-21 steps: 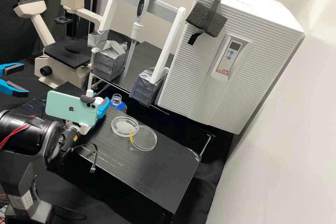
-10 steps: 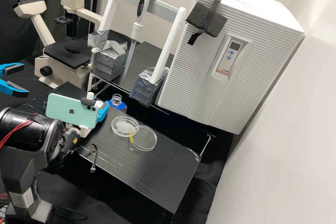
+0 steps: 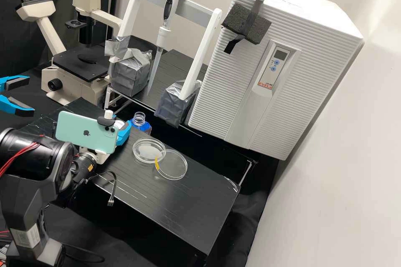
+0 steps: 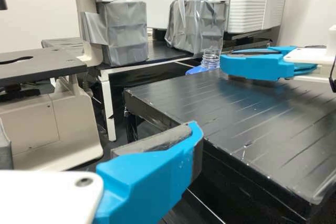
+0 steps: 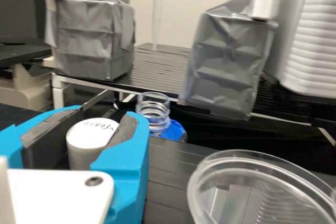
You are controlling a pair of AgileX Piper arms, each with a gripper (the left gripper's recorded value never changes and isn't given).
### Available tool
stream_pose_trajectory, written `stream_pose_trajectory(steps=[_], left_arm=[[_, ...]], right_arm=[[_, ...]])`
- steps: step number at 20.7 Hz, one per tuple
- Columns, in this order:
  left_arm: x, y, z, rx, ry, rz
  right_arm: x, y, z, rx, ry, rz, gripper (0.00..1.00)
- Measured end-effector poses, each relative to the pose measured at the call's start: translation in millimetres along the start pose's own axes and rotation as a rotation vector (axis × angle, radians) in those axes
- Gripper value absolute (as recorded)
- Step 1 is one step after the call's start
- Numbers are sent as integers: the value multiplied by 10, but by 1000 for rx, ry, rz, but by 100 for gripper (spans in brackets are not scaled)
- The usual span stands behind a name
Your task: Open the bottle
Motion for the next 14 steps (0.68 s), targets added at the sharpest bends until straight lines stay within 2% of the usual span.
stream_pose_trajectory(steps=[3, 7, 10, 14], left_arm=[[0, 0, 0, 2, 0, 0], [0, 0, 0, 4, 0, 0], [0, 0, 0, 17, 0, 0], [0, 0, 0, 17, 0, 0]], right_arm=[[14, 39, 31, 9, -25, 26, 0], [30, 52, 25, 10, -23, 33, 0], [30, 52, 25, 10, -23, 33, 0], [30, 52, 25, 10, -23, 33, 0]])
